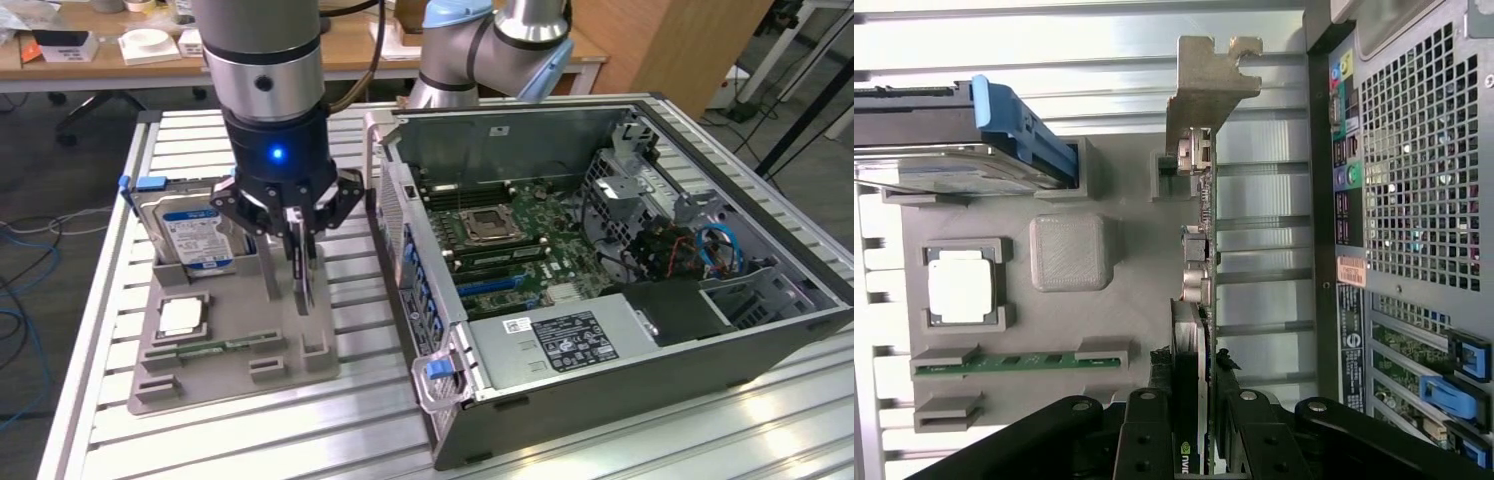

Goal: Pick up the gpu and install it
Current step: 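Pick up the gpu and move the gpu toward the slot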

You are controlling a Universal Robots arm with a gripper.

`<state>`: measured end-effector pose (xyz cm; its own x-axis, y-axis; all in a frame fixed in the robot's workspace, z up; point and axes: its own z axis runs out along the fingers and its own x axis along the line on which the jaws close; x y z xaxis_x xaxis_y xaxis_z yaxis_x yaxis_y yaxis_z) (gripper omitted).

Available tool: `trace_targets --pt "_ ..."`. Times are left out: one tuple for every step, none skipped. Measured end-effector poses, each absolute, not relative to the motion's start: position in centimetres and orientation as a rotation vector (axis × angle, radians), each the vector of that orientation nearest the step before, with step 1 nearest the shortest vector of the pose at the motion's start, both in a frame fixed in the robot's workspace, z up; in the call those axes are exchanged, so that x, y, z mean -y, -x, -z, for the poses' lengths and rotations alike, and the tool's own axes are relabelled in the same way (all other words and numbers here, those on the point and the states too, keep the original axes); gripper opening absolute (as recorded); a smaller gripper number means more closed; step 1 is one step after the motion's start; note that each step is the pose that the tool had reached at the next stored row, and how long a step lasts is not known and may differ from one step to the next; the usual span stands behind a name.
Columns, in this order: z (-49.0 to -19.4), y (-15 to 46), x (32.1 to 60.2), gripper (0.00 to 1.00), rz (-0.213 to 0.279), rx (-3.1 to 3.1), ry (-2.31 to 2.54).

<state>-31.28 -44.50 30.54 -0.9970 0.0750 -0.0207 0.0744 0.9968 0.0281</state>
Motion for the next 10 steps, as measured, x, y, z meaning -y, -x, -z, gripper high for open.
trace_targets --pt "-30.58 31.28 44.5 0.27 -0.042 -3.117 -0.117" --pt "-30.62 31.28 44.5 0.27 -0.042 -3.117 -0.117" --pt "-30.65 31.28 44.5 0.27 -0.042 -3.117 -0.117" --pt "-30.68 31.28 44.5 0.27 -0.043 -3.117 -0.117" --pt "-30.71 31.28 44.5 0.27 -0.042 -3.117 -0.117" --pt "-30.74 31.28 44.5 0.27 -0.042 -3.117 -0.117" --pt "-30.78 31.28 44.5 0.27 -0.042 -3.117 -0.117" --pt "-30.81 31.28 44.5 0.27 -0.042 -3.117 -0.117" --pt "-30.84 31.28 44.5 0.27 -0.042 -3.117 -0.117" --pt "-30.88 31.28 44.5 0.27 -0.042 -3.117 -0.117"
